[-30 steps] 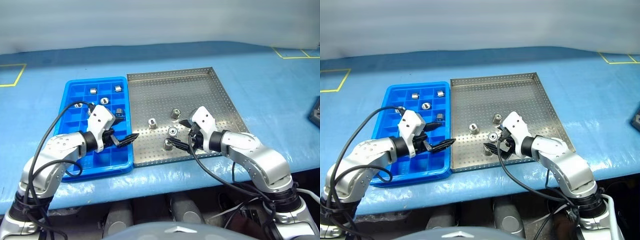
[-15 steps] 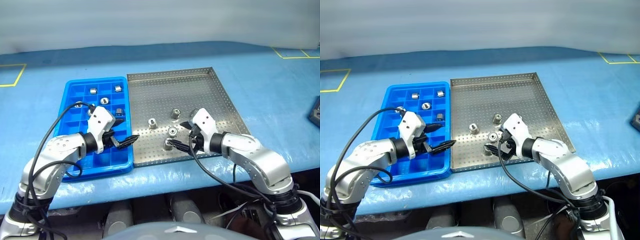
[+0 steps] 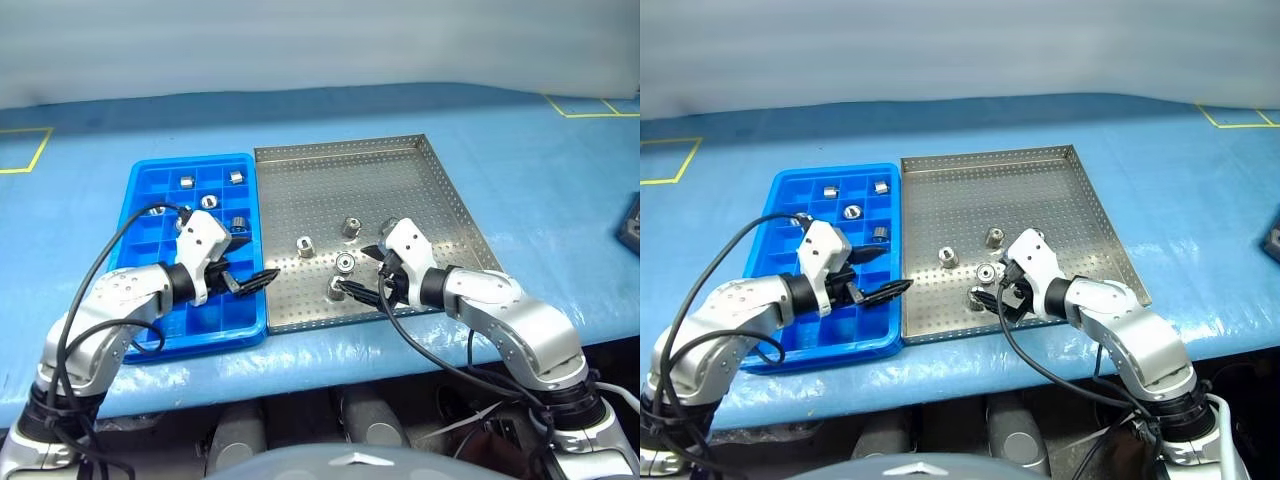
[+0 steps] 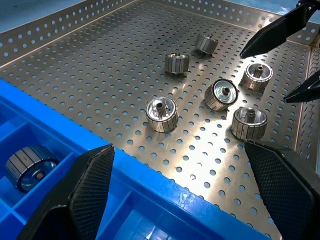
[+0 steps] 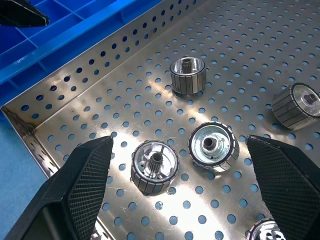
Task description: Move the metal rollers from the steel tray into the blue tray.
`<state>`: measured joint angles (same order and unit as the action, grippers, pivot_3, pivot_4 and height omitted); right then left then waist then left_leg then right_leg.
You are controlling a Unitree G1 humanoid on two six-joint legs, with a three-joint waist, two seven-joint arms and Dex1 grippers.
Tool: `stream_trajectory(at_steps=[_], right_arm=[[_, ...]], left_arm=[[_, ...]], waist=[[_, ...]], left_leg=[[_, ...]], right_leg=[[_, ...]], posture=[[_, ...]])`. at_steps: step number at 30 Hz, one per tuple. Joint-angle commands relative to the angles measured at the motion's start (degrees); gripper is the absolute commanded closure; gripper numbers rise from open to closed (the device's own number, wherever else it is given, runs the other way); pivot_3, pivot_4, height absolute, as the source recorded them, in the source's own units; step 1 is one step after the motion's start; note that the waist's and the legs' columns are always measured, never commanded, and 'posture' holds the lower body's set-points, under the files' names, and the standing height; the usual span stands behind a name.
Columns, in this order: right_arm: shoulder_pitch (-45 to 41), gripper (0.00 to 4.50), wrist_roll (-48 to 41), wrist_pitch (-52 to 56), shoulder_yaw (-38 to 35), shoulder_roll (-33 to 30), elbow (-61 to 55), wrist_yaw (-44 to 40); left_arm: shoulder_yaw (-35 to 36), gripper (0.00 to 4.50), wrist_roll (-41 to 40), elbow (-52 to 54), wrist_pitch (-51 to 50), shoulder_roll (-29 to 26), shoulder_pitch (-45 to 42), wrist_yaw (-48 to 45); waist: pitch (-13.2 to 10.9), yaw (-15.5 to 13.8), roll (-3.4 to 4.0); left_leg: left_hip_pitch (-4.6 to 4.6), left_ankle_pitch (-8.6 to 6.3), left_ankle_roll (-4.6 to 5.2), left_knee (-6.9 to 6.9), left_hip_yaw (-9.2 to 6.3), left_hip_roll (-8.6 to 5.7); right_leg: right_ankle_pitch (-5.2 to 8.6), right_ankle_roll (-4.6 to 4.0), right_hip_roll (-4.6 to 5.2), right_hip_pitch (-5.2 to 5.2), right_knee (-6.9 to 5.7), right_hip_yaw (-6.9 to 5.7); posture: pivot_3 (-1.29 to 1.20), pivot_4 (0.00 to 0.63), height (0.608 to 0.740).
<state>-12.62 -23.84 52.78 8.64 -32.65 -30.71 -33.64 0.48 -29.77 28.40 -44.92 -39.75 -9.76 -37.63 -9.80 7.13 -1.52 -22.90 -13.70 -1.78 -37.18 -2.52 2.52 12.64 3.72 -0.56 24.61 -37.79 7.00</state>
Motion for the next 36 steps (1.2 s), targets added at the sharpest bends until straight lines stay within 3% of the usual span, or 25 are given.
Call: stream_trajectory(at_steps=[1, 8, 13, 20, 28, 31, 36], right_arm=[[-0.3, 0.01, 0.1, -1.2, -0.4, -0.3, -1.6, 0.1], [0.5, 0.01, 0.2, -1.4, -0.6, 0.3, -2.4, 1.1], [2.4, 0.01, -0.1, -1.5, -1.7, 2.0, -3.8, 3.0], [5.0, 0.01, -0.2, -1.4, -2.3, 3.7, -5.9, 5.6], [6.4, 0.01, -0.3, -1.4, -2.5, 4.7, -6.9, 7.3], [6.4, 0.00, -0.3, -1.7, -2.4, 4.9, -6.9, 7.6], [6.2, 0.00, 0.0, -2.1, -2.3, 5.4, -6.4, 8.0]], left_arm=[[-1.5, 0.00, 0.8, -1.6, -0.5, -1.6, -5.0, -1.9], [-12.3, 0.00, 6.4, -14.3, 1.5, 0.2, -19.9, -8.0], [-19.3, 0.00, 12.7, -28.8, 6.3, 4.8, -28.6, -12.2], [-23.3, 0.00, 19.0, -44.3, 11.6, 9.6, -34.0, -16.2], [-26.8, 0.00, 25.9, -51.6, 14.4, 11.6, -36.4, -19.5], [-27.7, 0.58, 28.0, -52.4, 14.4, 11.8, -36.7, -20.3], [-27.7, 2.22, 29.8, -50.9, 14.6, 11.3, -36.3, -22.5]], waist=[[0.0, 0.0, 0.00], [0.0, 0.2, -0.01], [0.0, 0.7, -0.01], [0.0, 2.6, 0.00], [0.0, 5.1, 0.00], [0.0, 5.9, 0.00], [0.0, 6.7, 0.00]], left_leg=[[0.00, 0.00, 0.00, -0.02, 0.00, 0.00], [-0.04, 0.00, 0.00, -0.05, -0.01, -0.03], [-0.03, -0.01, 0.02, 0.00, -0.02, -0.03], [-0.07, -0.01, 0.03, -0.01, -0.04, -0.03], [-0.07, -0.01, 0.03, -0.01, -0.04, -0.02], [-0.07, -0.01, 0.03, -0.01, -0.05, -0.03], [-0.06, -0.01, 0.03, -0.01, -0.06, -0.03]], right_leg=[[0.00, 0.00, 0.00, -0.01, -0.01, 0.00], [-0.03, 0.04, 0.00, -0.01, 0.01, -0.01], [-0.18, 0.32, -0.02, -0.01, 0.00, 0.00], [-0.19, 0.33, -0.03, 0.02, -0.01, 0.00], [-0.21, 0.37, -0.03, 0.01, -0.02, 0.02], [-0.21, 0.38, -0.03, 0.01, -0.03, 0.02], [-0.22, 0.40, -0.02, -0.01, -0.03, 0.03]], posture=[[-0.11, 0.150, 0.740], [-0.14, 0.150, 0.740], [-0.18, 0.150, 0.740], [-0.23, 0.150, 0.740], [-0.25, 0.150, 0.740], [-0.25, 0.150, 0.740], [-0.24, 0.150, 0.740]])
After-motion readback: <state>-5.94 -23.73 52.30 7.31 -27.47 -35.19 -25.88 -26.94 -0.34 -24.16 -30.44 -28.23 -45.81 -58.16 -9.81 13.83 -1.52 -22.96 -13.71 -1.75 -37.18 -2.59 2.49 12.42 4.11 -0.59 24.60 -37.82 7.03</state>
